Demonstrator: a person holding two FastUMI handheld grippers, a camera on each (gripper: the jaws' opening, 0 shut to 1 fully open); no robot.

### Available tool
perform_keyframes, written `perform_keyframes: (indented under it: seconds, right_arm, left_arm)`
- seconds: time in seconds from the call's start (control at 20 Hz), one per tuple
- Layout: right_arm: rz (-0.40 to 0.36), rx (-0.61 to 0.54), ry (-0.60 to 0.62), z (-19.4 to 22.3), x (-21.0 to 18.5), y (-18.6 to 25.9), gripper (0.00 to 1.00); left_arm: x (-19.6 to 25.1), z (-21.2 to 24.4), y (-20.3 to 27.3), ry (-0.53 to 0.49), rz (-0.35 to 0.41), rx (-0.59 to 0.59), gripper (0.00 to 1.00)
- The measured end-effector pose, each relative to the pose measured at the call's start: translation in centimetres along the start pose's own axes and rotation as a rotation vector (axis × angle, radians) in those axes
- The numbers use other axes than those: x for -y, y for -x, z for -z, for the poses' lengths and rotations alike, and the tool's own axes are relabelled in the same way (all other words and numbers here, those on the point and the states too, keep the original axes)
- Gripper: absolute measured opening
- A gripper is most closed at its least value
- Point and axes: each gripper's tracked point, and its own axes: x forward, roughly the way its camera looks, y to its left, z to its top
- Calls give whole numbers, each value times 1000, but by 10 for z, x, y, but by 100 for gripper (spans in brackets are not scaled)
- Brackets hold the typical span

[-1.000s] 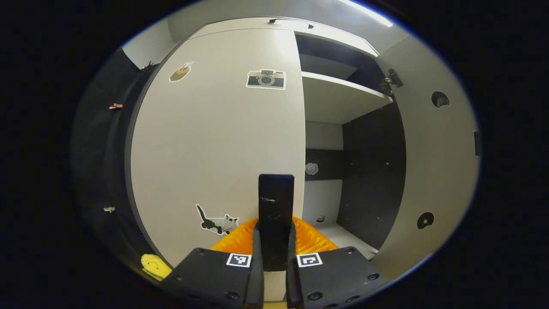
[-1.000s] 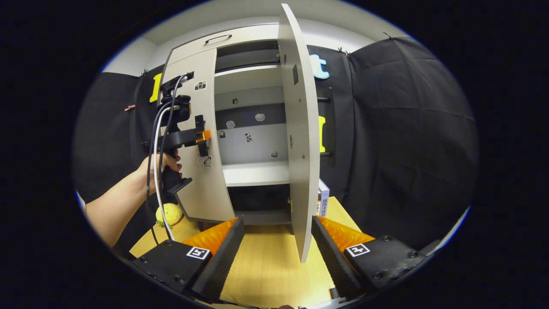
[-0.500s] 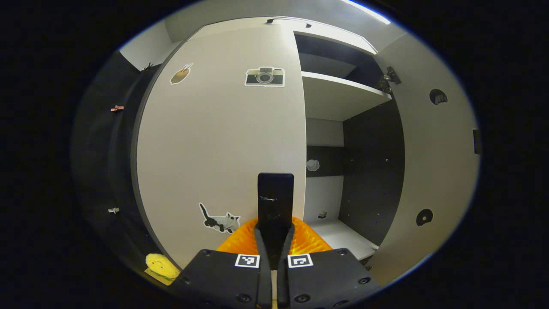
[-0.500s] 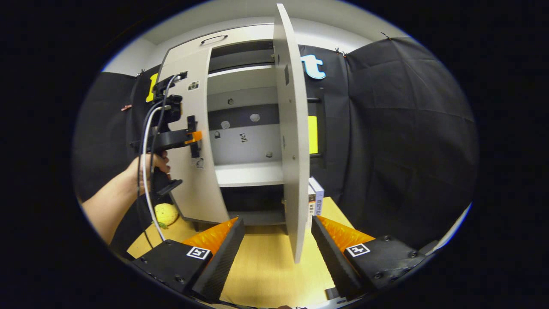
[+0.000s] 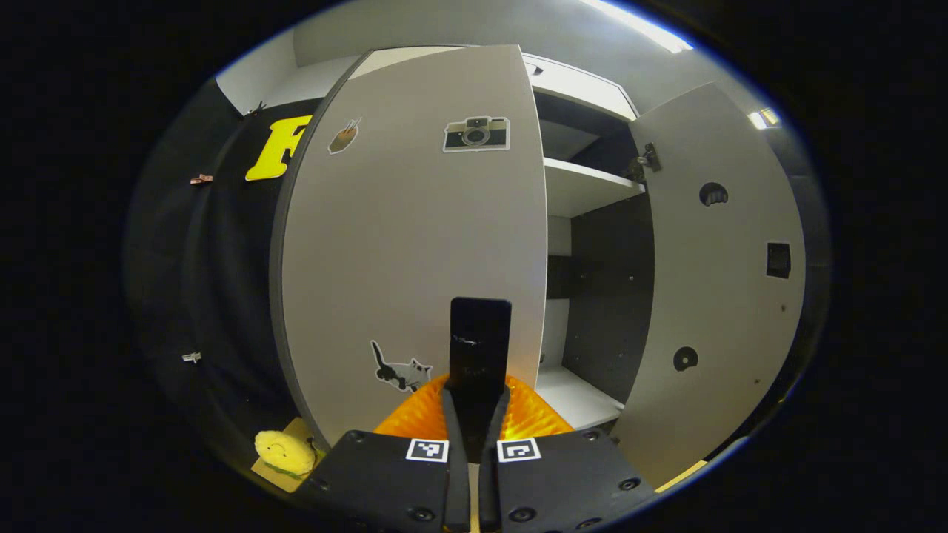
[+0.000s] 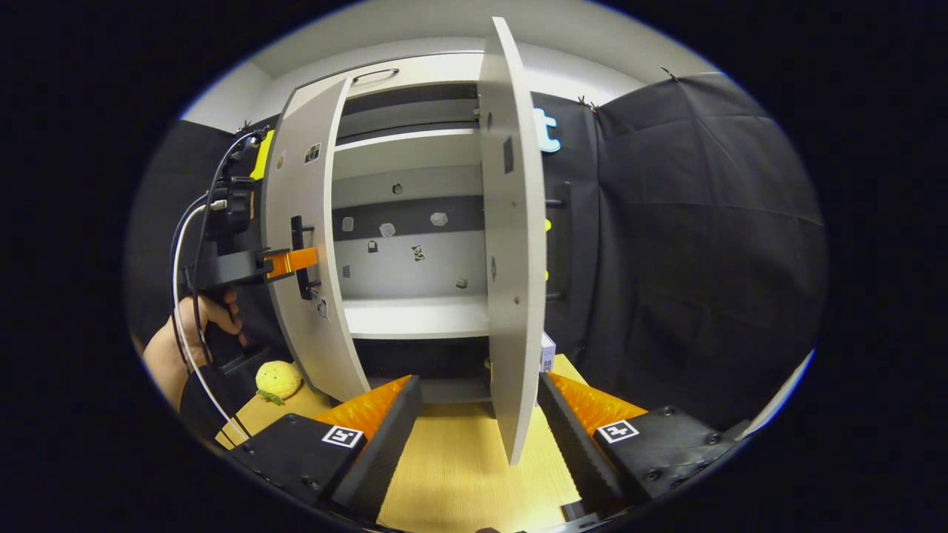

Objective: Open the right door of the double-door shoe cabinet with the right hand, and open the left door with the left hand.

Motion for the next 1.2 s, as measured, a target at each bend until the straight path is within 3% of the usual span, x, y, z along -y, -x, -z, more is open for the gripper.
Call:
perform_keyframes:
  seconds: [0.15,0.4,0.6,0.9,1.2]
  right_arm:
    - [-7,26,10,-6,-19,5,99]
    - [28,34,-18,0,-42,6,98]
    - [0,15,-38,11,-74,9,98]
    - [-31,8,-25,20,-108,11,99]
    - [-20,-10,-55,26,-114,16,98]
  left_arm:
    - [-13,2,27,34,19,-2,10]
    - [-30,3,64,-1,14,34,10]
    - [-53,0,83,18,22,34,10]
    - [-69,0,100,6,-10,33,8]
    - [-102,0,122,45,-69,51,10]
